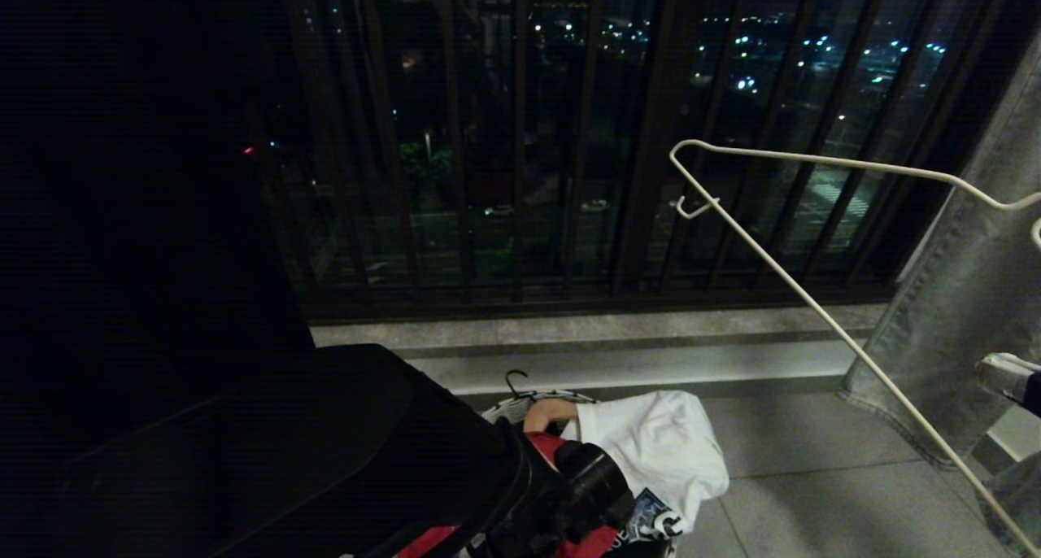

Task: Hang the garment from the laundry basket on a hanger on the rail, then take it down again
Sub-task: Pick up clothes from the basket

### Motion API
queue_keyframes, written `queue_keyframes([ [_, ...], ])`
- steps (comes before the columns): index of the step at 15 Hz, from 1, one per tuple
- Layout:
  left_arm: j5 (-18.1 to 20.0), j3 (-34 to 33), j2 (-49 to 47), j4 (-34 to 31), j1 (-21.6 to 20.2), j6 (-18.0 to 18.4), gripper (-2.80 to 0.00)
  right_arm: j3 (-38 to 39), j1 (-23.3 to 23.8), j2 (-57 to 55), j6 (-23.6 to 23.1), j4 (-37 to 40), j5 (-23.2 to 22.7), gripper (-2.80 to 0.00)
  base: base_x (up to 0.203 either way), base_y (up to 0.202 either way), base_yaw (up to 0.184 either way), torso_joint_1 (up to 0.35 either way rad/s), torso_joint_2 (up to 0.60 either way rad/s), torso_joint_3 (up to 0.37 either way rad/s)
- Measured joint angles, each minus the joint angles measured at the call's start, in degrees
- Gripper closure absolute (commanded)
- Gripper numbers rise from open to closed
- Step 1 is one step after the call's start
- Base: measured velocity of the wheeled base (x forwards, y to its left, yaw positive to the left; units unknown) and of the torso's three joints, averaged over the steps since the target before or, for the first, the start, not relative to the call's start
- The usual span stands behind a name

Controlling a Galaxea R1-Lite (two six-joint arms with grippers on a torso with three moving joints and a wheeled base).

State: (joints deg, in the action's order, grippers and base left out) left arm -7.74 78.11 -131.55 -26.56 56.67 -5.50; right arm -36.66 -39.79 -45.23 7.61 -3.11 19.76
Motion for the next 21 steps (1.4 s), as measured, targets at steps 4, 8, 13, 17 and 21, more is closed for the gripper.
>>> queue_keyframes([
  [4, -0.33, 0.53, -0.62, -0.02, -1.02, -0.27, -2.80, 0.09, 0.00, -0.13, 0.00, 0.02, 0.00, 0.00, 0.000, 0.000, 0.000, 0.000, 0.00, 0.000],
  [8, -2.82, 5.80, -3.04, -0.09, -2.61, -1.99, -2.80, 0.15, 0.00, -0.16, 0.10, 0.00, 0.00, 0.00, 0.000, 0.000, 0.000, 0.000, 0.00, 0.000],
  [13, -2.82, 9.84, -2.57, -0.50, -4.05, -3.49, -2.80, 0.17, 0.00, -0.16, 0.10, 0.02, 0.00, 0.00, 0.000, 0.000, 0.000, 0.000, 0.00, 0.000],
  [17, -0.51, 8.61, 1.28, -0.44, -3.33, -5.29, -2.80, 0.17, 0.00, -0.16, 0.24, 0.02, 0.07, 0.00, 0.000, 0.000, 0.000, 0.000, 0.00, 0.000],
  [21, -2.06, 12.50, -1.17, -0.56, -3.22, -6.68, -2.80, 0.17, 0.00, -0.11, 0.35, 0.06, 0.08, 0.00, 0.000, 0.000, 0.000, 0.000, 0.00, 0.000],
])
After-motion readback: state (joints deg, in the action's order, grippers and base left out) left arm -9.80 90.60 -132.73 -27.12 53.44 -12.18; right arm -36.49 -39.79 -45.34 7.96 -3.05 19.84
